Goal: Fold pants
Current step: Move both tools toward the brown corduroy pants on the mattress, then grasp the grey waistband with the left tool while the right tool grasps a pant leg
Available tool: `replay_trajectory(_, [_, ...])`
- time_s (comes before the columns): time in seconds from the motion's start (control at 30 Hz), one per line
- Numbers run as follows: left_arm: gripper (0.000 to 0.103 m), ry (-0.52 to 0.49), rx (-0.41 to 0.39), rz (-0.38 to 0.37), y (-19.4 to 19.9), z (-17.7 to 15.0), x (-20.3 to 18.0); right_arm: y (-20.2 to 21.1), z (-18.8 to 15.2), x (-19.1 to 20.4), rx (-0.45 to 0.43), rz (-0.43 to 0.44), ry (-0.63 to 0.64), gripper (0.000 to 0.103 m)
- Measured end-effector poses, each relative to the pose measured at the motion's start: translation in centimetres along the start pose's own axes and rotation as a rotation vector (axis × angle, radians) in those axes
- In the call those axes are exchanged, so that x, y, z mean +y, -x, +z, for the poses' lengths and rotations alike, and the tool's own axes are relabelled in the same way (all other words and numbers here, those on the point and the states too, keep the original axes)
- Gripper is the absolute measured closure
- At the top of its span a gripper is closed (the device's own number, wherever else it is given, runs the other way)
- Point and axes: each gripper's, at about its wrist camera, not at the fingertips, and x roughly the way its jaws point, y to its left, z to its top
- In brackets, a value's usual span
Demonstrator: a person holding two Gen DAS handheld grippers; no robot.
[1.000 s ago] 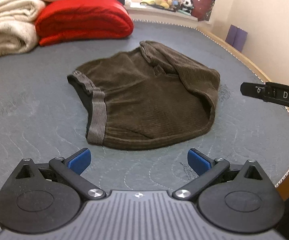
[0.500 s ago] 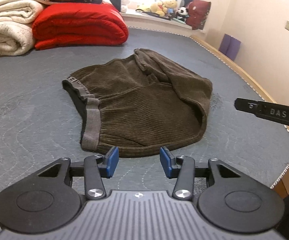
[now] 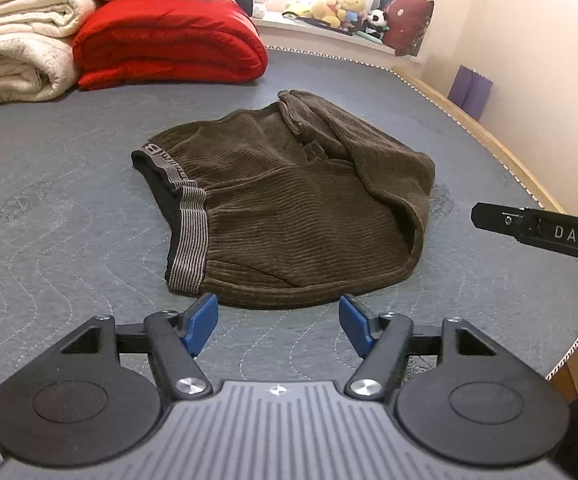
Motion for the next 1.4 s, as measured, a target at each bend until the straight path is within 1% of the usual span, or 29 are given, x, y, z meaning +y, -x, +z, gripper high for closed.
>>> replay_trajectory(0.1, [0.031, -0.002, -0.009, -0.005, 0.0, -0.1, 0.0, 0.0, 0.0, -0.1, -0.001, -0.001, -0.006, 0.039])
replay_trajectory(0.17, [0.031, -0.003, -0.029, -0.007, 0.2, -0.2, -0.1, 0.0, 0.0, -0.1, -0.002, -0.003, -0.004, 0.039])
replay_trajectory(0.27, [0.031, 0.001, -0.083, 0.021, 0.8, -0.3, -0.1, 0.0, 0.0, 0.0, 0.000, -0.006, -0.004, 0.039])
replay_trajectory(0.37, [0.030, -0.025, -0.151, 0.063, 1.3, -0.3, -0.4, -0.2, 0.0, 0.1, -0.002, -0.011, -0.004, 0.039])
replay_trajectory(0.4, [0.030, -0.030, -0.159, 0.065, 1.4, -0.3, -0.5, -0.1, 0.0, 0.0, -0.003, -0.012, -0.010, 0.039])
replay_trajectory(0.43, [0.030, -0.034, -0.160, 0.050, 1.5, -0.4, -0.5, -0.1, -0.1, -0.1, -0.004, -0.012, -0.016, 0.039])
replay_trajectory(0.47, [0.030, -0.037, -0.156, 0.037, 1.4, -0.4, -0.5, -0.1, -0.1, 0.0, -0.004, -0.012, -0.019, 0.039])
replay_trajectory(0.57, [0.030, -0.051, -0.133, 0.034, 1.2, -0.6, -0.7, -0.1, -0.1, 0.1, -0.004, -0.011, -0.015, 0.039])
replay_trajectory(0.67, [0.030, -0.022, -0.109, -0.015, 1.1, -0.6, -0.3, -0.1, -0.2, 0.3, -0.002, -0.011, -0.007, 0.039])
replay_trajectory(0.7, [0.030, -0.018, -0.108, -0.016, 1.2, -0.6, -0.3, -0.1, -0.3, 0.3, 0.000, -0.011, -0.007, 0.039])
replay_trajectory(0.8, [0.030, -0.032, -0.119, 0.011, 1.3, -0.6, -0.3, 0.0, -0.1, 0.2, -0.001, -0.008, -0.008, 0.039])
replay_trajectory(0.83, [0.029, -0.028, -0.112, 0.018, 1.2, -0.6, -0.2, 0.0, -0.1, 0.1, -0.001, -0.008, -0.008, 0.039])
replay_trajectory(0.93, [0.025, 0.008, -0.081, 0.018, 0.9, -0.5, 0.4, 0.0, -0.1, 0.1, -0.002, -0.010, -0.015, 0.039])
replay_trajectory(1.1, [0.019, 0.021, -0.068, 0.027, 0.8, -0.5, 0.8, 0.1, -0.2, 0.2, -0.003, -0.013, -0.007, 0.039])
replay_trajectory(1.4, [0.019, 0.020, -0.045, 0.041, 0.3, -0.6, 0.7, -1.0, 0.6, -0.5, 0.010, -0.020, -0.021, 0.039])
